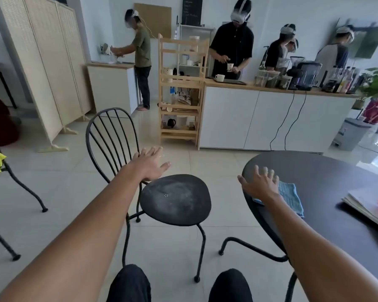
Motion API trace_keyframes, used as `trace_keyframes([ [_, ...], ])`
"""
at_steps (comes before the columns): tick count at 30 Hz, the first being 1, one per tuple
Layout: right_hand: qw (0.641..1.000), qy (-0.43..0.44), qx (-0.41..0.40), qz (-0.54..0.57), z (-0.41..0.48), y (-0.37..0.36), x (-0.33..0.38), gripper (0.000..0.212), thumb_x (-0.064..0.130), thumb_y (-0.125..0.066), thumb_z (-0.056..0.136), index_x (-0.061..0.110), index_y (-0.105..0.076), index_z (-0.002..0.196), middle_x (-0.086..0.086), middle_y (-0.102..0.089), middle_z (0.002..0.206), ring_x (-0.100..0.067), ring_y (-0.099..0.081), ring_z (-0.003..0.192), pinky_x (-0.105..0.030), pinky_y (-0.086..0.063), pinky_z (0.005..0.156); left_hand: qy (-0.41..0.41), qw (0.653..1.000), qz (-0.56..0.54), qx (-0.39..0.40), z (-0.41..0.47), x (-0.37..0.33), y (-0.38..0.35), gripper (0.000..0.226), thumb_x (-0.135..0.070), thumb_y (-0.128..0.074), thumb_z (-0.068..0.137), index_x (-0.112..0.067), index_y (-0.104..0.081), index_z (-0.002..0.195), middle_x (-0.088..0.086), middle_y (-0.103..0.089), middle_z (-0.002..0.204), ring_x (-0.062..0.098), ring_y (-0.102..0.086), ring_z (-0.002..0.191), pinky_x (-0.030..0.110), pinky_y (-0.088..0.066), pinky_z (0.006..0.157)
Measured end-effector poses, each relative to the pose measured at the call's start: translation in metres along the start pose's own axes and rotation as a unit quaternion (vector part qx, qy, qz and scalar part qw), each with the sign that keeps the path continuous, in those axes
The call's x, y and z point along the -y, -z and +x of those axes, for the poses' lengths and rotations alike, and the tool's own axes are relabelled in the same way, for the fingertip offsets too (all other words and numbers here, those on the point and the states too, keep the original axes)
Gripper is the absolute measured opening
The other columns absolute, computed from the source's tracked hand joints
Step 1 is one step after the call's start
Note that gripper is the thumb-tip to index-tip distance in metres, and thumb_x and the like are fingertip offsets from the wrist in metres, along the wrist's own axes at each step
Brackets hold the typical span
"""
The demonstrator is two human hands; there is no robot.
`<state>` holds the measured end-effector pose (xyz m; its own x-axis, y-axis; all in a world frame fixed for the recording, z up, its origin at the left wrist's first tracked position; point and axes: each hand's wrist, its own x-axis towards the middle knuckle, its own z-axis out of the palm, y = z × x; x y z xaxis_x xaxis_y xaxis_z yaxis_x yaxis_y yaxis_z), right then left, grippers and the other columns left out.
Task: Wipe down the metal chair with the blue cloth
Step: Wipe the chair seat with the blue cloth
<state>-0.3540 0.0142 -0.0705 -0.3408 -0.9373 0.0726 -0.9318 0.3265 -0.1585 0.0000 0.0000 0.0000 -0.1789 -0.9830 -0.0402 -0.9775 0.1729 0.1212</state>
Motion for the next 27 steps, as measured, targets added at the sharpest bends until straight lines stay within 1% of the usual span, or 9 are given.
trace_keyframes([
  [4,0.992,-0.117,0.039,0.009,-0.015,-0.024,-0.030,0.093,0.072,-0.027,0.092,0.011,-0.005,0.159,-0.031,0.002,0.162,-0.048,0.006,0.149,-0.057,0.004,0.119,0.008,0.999,0.012,0.029,-0.006,-0.004,-0.020,0.073,-0.061,-0.018,0.098,-0.023,0.004,0.156,0.006,0.004,0.163,0.029,0.000,0.150,0.046,-0.003,0.120],
  [10,0.989,-0.128,0.053,0.042,-0.010,-0.029,-0.028,0.070,0.048,-0.024,0.102,0.011,-0.007,0.158,-0.034,0.003,0.160,-0.051,0.006,0.148,-0.058,0.005,0.118,0.009,0.998,-0.003,0.057,-0.013,-0.015,-0.048,0.072,-0.064,-0.014,0.097,-0.027,0.004,0.156,0.005,0.005,0.163,0.028,0.003,0.150,0.044,0.000,0.121],
  [12,0.990,-0.124,0.045,0.049,-0.011,-0.030,-0.031,0.063,0.041,-0.025,0.103,0.010,-0.014,0.157,-0.033,-0.001,0.161,-0.051,0.003,0.148,-0.057,0.002,0.119,0.005,0.998,-0.006,0.060,-0.019,-0.018,-0.054,0.071,-0.063,-0.014,0.097,-0.028,0.003,0.156,0.004,0.005,0.163,0.027,0.003,0.150,0.044,0.000,0.121],
  [14,0.990,-0.110,0.038,0.080,-0.009,-0.028,-0.035,0.057,0.037,-0.026,0.103,0.008,-0.028,0.153,-0.033,-0.012,0.160,-0.051,-0.006,0.148,-0.058,-0.003,0.120,0.004,0.998,-0.008,0.058,-0.023,-0.016,-0.055,0.071,-0.063,-0.014,0.097,-0.027,0.003,0.156,0.004,0.004,0.163,0.026,0.002,0.150,0.044,-0.001,0.121],
  [17,0.980,-0.075,-0.024,0.182,-0.009,-0.019,-0.030,0.046,0.031,-0.030,0.102,0.002,-0.055,0.128,-0.031,-0.047,0.141,-0.047,-0.039,0.134,-0.055,-0.027,0.113,0.006,0.998,-0.005,0.057,-0.027,-0.010,-0.057,0.069,-0.058,-0.016,0.099,-0.025,0.002,0.156,0.005,0.004,0.163,0.027,0.002,0.150,0.044,-0.002,0.121],
  [20,0.950,-0.031,-0.075,0.302,-0.020,-0.002,-0.002,0.040,0.025,-0.033,0.104,-0.003,-0.057,0.120,-0.025,-0.061,0.123,-0.042,-0.052,0.117,-0.044,-0.038,0.096,0.005,0.998,0.004,0.059,-0.027,0.001,-0.065,0.061,-0.044,-0.020,0.104,-0.021,0.000,0.157,0.006,0.003,0.164,0.028,0.002,0.150,0.044,-0.002,0.121],
  [23,0.917,-0.015,-0.049,0.396,-0.022,0.006,0.033,0.042,0.033,-0.032,0.105,0.005,-0.057,0.124,-0.015,-0.064,0.105,-0.036,-0.057,0.102,-0.039,-0.041,0.084,0.008,0.998,0.013,0.059,-0.021,0.017,-0.083,0.059,-0.034,-0.025,0.105,-0.017,-0.002,0.157,0.007,0.000,0.164,0.028,0.000,0.150,0.044,-0.003,0.121],
  [25,0.898,-0.006,-0.035,0.438,-0.015,0.002,0.054,0.043,0.038,-0.032,0.105,0.011,-0.056,0.128,-0.011,-0.063,0.105,-0.027,-0.057,0.095,-0.033,-0.039,0.078,0.010,0.998,0.012,0.062,-0.016,0.029,-0.097,0.059,-0.030,-0.029,0.104,-0.015,-0.004,0.156,0.007,-0.002,0.164,0.028,-0.002,0.150,0.046,-0.006,0.120],
  [27,0.876,0.004,-0.014,0.482,-0.008,-0.005,0.074,0.043,0.038,-0.032,0.106,0.013,-0.053,0.134,-0.009,-0.061,0.116,-0.024,-0.056,0.100,-0.031,-0.040,0.078,0.010,0.998,0.009,0.066,-0.009,0.041,-0.114,0.061,-0.025,-0.033,0.103,-0.013,-0.005,0.156,0.008,-0.007,0.163,0.028,-0.006,0.149,0.047,-0.010,0.120],
])
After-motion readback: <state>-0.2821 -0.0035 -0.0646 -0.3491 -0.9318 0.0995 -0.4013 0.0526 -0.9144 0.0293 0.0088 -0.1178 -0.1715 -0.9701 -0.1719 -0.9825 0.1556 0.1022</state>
